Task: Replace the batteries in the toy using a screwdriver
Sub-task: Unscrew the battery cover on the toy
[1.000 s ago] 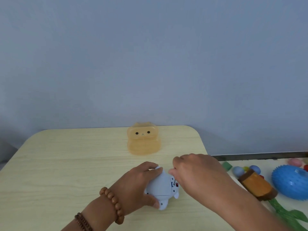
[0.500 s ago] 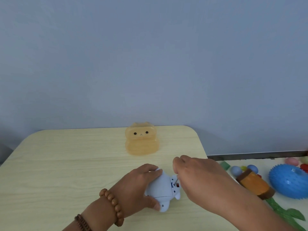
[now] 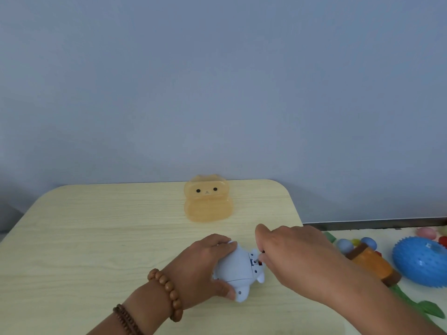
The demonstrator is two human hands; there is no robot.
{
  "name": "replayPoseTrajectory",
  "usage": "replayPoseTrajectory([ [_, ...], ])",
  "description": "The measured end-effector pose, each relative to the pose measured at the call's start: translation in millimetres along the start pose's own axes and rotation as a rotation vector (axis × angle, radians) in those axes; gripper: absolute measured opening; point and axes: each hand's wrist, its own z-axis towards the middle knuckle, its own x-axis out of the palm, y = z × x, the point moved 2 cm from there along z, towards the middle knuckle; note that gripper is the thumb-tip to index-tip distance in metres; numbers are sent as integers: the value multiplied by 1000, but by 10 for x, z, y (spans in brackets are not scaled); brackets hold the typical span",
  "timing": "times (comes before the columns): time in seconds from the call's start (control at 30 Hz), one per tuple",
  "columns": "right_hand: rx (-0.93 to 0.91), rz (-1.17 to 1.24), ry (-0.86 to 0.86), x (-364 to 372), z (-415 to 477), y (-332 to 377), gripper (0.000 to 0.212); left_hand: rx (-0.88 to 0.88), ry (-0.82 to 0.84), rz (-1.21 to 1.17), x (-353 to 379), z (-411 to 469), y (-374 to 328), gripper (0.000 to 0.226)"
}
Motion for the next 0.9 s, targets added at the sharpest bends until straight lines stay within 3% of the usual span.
replayPoseTrajectory([
  [0.2,1,17,32,-69,20,32,34,10,9,4,8,13,-38,88],
  [0.37,-19,-1,24,-71,-14,-13,10,6,3,16,-2,13,-54,89],
  [0.53,30,3,69,-92,32,-11,40,30,28,41,-2,24,-102,87],
  [0.77,1,42,56,-111,-28,-32,12,11,17,23,-24,30,-93,88],
  [0.9,25,-2,68,-100,24,-37,43,18,21,25,-26,26,-117,88],
])
